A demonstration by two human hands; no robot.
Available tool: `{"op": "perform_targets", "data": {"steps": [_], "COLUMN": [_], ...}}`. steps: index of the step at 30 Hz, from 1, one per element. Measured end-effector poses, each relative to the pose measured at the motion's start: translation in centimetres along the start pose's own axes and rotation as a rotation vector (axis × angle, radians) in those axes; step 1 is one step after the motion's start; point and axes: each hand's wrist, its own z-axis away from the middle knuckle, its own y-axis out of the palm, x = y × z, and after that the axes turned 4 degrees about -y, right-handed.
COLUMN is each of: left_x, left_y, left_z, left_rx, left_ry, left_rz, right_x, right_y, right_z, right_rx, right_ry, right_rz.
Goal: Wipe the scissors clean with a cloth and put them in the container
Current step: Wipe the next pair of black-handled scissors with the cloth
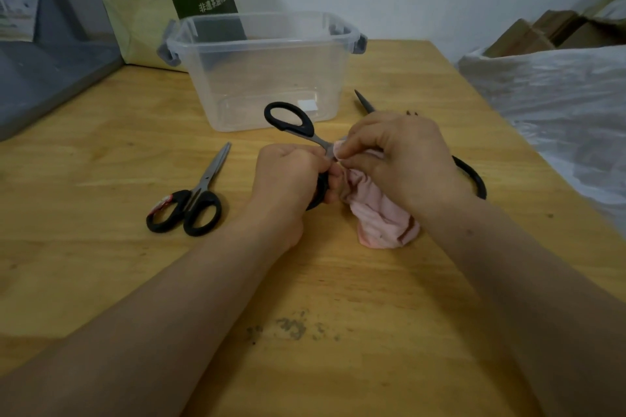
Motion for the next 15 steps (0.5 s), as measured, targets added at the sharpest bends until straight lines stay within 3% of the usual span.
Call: {"op": "perform_targets", "data": {"steps": [2, 5, 10, 15], "left_x": [0.03, 0.04, 0.17, 0.13], "left_y": [0.16, 0.09, 0.00, 0.17], "left_z": [-0.19, -0.29, -0.02, 0.02], "left_rx": [-0.014, -0.012, 0.026, -0.005], "left_ry": [-0.034, -0.028, 0.025, -0.011], "left_rz": [-0.003, -0.009, -0.049, -0.008], "right_x": [-0.30, -0.14, 0.61, 0.24], "right_y": [-0.26, -0.46, 0.39, -0.51], "right_z": [0.14, 0.20, -0.10, -0.08], "right_rx": [-0.005, -0.174, -0.007, 0.047], "right_ry": [0.073, 0.065, -0.062, 0.058], "right_rz": [0.054, -0.016, 0.012, 0.088]}}
